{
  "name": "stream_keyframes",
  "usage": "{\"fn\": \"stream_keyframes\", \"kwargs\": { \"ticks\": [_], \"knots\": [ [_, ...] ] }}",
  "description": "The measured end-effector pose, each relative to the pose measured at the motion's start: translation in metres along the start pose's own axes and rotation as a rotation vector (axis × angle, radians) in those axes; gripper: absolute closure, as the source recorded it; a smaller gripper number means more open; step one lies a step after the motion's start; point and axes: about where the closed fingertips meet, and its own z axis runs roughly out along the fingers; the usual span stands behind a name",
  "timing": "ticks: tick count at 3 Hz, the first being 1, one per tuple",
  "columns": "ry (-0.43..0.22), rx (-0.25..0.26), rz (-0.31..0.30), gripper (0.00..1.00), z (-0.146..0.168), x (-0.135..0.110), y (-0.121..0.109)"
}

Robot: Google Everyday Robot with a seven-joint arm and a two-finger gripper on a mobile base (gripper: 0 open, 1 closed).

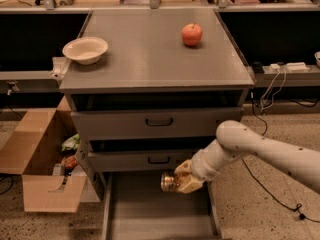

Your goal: Place orange can into bottom drawer

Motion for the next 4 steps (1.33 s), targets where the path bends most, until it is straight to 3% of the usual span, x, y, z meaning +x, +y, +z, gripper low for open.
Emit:
{"fn": "stream_keyframes", "kwargs": {
  "ticks": [2, 3, 4],
  "knots": [
    [-0.044, -0.109, -0.019, 1.00, 0.152, 0.071, 0.021],
    [-0.052, -0.164, 0.041, 1.00, 0.214, 0.109, 0.023],
    [-0.065, -0.185, 0.059, 1.00, 0.230, 0.114, 0.031]
  ]
}}
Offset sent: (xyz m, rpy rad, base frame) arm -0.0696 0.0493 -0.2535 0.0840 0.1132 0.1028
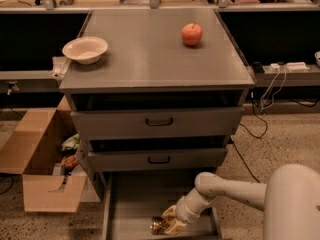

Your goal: Place orange can into bottom drawer

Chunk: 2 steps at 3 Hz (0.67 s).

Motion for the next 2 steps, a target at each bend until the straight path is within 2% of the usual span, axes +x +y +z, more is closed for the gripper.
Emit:
{"fn": "stream_keyframes", "kwargs": {
  "ticks": [1, 2],
  "knots": [
    [0.000, 0.000, 0.000, 1.00, 0.000, 0.000, 0.000],
    [-0.027, 0.045, 0.035, 1.00, 0.000, 0.023, -0.015]
  ]
}}
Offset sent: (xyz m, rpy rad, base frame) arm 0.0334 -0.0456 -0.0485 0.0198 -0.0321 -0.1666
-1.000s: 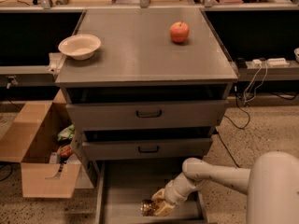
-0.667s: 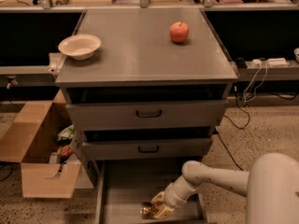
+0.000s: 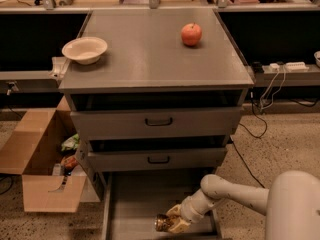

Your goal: Place orange can into bottom drawer

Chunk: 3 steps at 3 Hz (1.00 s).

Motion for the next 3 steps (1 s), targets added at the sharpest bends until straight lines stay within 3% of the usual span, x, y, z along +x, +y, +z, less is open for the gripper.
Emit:
{"fn": "stream_keyframes", "kwargs": {
  "ticks": [1, 2, 3],
  "knots": [
    [-0.022, 0.103, 0.056, 1.00, -0.006, 0.036, -0.031],
    [-0.039, 0.158, 0.090, 1.00, -0.008, 0.055, -0.049],
    [-0.046, 0.162, 0.127, 1.00, 0.001, 0.074, -0.071]
  ]
}}
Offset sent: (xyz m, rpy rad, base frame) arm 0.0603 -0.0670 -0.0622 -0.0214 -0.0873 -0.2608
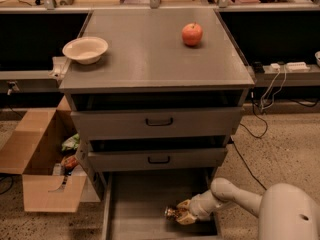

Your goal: Place orange can into bottom drawer

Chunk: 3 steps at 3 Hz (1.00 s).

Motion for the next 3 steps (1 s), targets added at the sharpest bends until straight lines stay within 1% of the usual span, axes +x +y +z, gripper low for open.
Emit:
{"fn": "stream_keyframes", "kwargs": {
  "ticks": [1, 2, 3],
  "knots": [
    [-0.014, -0.008, 0.041, 0.84, 0.011, 0.013, -0.022],
    [-0.038, 0.006, 0.069, 0.53, 0.018, 0.020, -0.047],
    [-0.048, 0.003, 0.070, 0.30, 0.024, 0.018, -0.060]
  ]
}}
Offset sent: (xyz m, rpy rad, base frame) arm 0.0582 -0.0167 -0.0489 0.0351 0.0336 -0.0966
